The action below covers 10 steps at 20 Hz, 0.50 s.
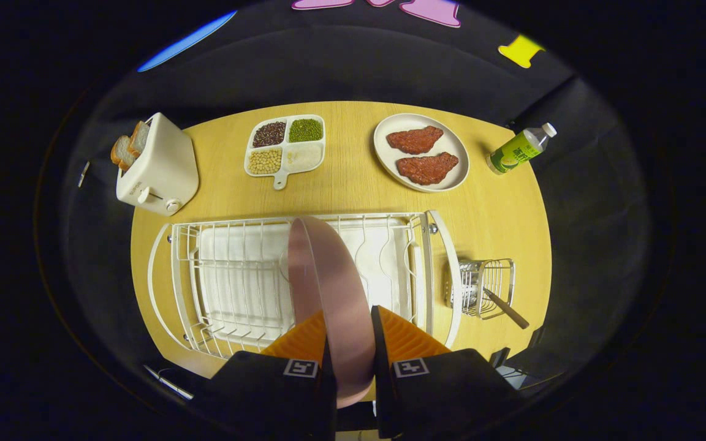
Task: Take the plate from the dish rack, then take the spoon from the basket and place it into the plate.
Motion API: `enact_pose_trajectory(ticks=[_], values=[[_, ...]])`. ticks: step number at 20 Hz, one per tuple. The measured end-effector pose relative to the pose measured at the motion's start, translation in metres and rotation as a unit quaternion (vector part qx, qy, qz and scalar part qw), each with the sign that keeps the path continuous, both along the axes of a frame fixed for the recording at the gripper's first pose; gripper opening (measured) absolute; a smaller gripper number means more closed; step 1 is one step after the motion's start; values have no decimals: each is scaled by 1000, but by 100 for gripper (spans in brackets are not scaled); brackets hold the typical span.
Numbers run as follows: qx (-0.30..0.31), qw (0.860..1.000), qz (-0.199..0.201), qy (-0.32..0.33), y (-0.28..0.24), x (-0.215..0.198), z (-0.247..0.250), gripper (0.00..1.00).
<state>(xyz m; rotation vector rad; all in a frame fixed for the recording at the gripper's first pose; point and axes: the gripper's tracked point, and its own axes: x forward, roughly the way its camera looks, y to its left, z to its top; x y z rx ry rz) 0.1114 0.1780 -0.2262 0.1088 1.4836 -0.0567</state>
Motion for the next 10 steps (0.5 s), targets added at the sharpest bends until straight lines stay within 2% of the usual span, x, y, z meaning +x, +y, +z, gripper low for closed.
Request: enact_pose_trajectory(ticks=[3, 6, 10], values=[[5, 1000, 13, -13, 1, 5, 19, 29], [44, 998, 11, -38, 4, 5, 43, 29], [102, 993, -8, -63, -1, -22, 71, 29]])
